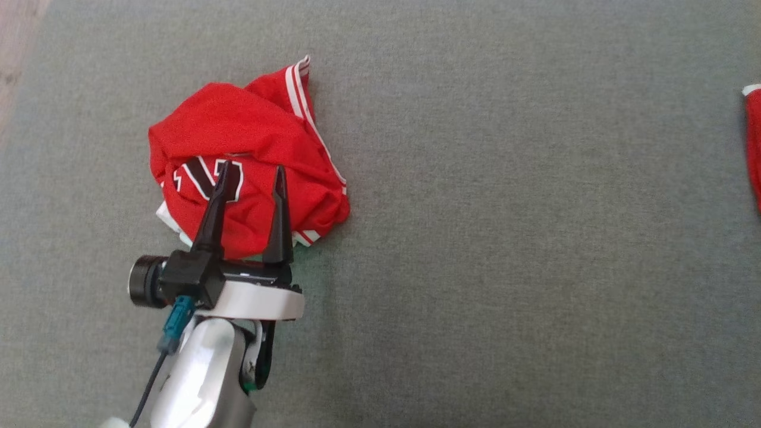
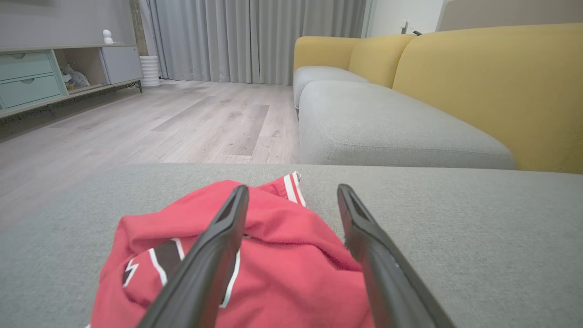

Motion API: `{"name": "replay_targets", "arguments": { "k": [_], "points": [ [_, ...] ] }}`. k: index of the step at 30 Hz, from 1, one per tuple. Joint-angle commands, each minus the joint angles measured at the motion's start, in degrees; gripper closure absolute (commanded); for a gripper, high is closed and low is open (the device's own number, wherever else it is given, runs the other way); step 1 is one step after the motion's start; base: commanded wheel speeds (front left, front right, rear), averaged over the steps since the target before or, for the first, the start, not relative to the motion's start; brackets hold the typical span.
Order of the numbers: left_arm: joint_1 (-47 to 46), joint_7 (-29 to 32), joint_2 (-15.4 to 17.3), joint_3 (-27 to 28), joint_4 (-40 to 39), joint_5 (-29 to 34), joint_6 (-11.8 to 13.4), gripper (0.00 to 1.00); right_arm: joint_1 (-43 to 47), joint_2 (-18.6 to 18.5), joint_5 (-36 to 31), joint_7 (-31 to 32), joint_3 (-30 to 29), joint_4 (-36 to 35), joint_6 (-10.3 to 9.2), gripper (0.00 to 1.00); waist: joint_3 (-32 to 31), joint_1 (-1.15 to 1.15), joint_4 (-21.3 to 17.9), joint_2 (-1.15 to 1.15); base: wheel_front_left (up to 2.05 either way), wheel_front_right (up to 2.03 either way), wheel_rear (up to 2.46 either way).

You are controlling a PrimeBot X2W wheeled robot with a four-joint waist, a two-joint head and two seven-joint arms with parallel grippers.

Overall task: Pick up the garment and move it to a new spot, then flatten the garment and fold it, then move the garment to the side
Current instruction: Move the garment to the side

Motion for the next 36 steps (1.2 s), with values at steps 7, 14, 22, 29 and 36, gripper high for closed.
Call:
{"name": "replay_targets", "arguments": {
  "k": [7,14,22,29,36],
  "points": [
    [0.5,-0.4,0.4,2.7,-1.3,0.7,-0.4,0.00,-1.1,4.4,-3.9,-4.5,-4.7,-5.3,-0.04,0.00,-5.4,-0.01,-1.7,0.00,0.00,0.00,0.00],
    [2.9,-0.4,0.4,2.6,-1.6,0.2,-0.5,0.00,0.1,16.9,-2.5,-8.5,-6.6,-15.2,-0.04,0.00,-13.3,-0.01,-2.5,0.00,0.00,0.00,0.00],
    [5.4,-0.4,0.4,2.9,-1.3,0.6,-0.8,0.00,9.3,30.9,5.1,-10.4,-1.5,-33.5,-0.04,0.00,-18.4,-0.01,-2.6,0.00,0.00,0.00,0.00],
    [6.5,-0.4,0.4,1.8,-0.4,0.3,-1.0,0.00,22.7,35.3,8.4,-11.0,1.5,-39.9,-0.04,0.00,-19.9,-0.01,-1.7,0.00,0.00,0.00,0.00],
    [9.6,-0.4,0.4,2.8,0.1,-0.4,0.0,0.00,33.7,36.2,11.9,-11.4,2.7,-42.6,-0.04,0.00,-20.1,-0.01,-2.4,0.00,0.00,0.00,0.00]
  ]
}}
